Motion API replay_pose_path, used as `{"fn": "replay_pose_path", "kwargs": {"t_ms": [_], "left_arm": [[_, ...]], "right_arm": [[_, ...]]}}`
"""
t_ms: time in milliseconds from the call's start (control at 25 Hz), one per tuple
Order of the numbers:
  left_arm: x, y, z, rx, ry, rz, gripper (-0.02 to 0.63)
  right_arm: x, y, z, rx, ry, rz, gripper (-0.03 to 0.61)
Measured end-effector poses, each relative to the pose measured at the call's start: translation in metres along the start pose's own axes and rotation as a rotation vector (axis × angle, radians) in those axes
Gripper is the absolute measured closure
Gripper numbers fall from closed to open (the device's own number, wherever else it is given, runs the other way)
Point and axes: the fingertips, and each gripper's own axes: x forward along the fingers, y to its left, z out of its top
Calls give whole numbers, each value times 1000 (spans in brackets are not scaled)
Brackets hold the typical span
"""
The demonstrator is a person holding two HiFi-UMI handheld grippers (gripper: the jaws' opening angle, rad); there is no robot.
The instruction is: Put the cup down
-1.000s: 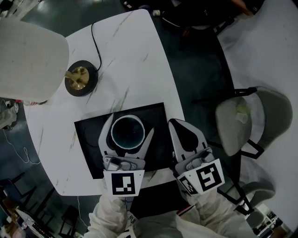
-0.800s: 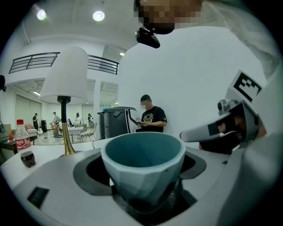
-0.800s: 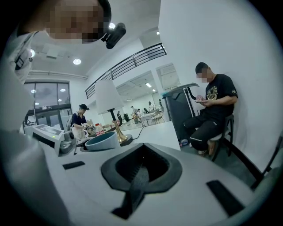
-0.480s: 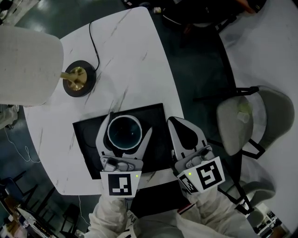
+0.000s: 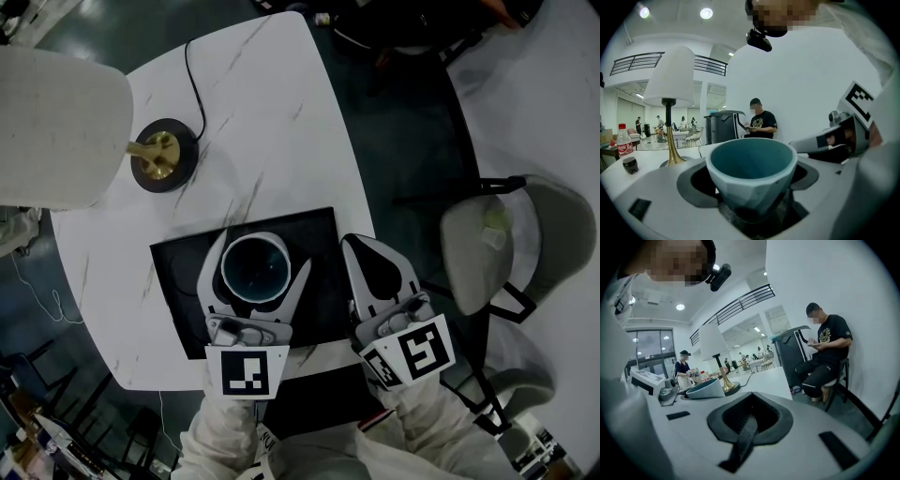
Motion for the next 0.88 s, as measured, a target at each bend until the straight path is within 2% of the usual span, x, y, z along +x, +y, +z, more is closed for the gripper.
{"fn": "replay_pose_path", "kwargs": {"t_ms": [160, 280, 480, 600, 680, 760, 880], "left_arm": [[2, 0, -5, -13, 25, 3, 199], [3, 0, -12, -52, 48, 2, 199], [6, -2, -18, -31, 58, -11, 199], [6, -3, -20, 22, 71, -26, 199], [4, -1, -22, -19, 72, 3, 198], [2, 1, -23, -25, 77, 19, 198], [3, 3, -22, 35, 88, 11, 198]], "right_arm": [[1, -1, -3, 4, 4, 2, 572], [1, -1, -2, 4, 5, 4, 572], [2, -2, -4, 0, 6, 1, 572], [1, -3, -7, 2, 9, -3, 572], [-1, -2, -7, 5, 9, -3, 572], [-2, -1, -7, 5, 7, -3, 572], [-3, 0, -6, 4, 2, -5, 573]]}}
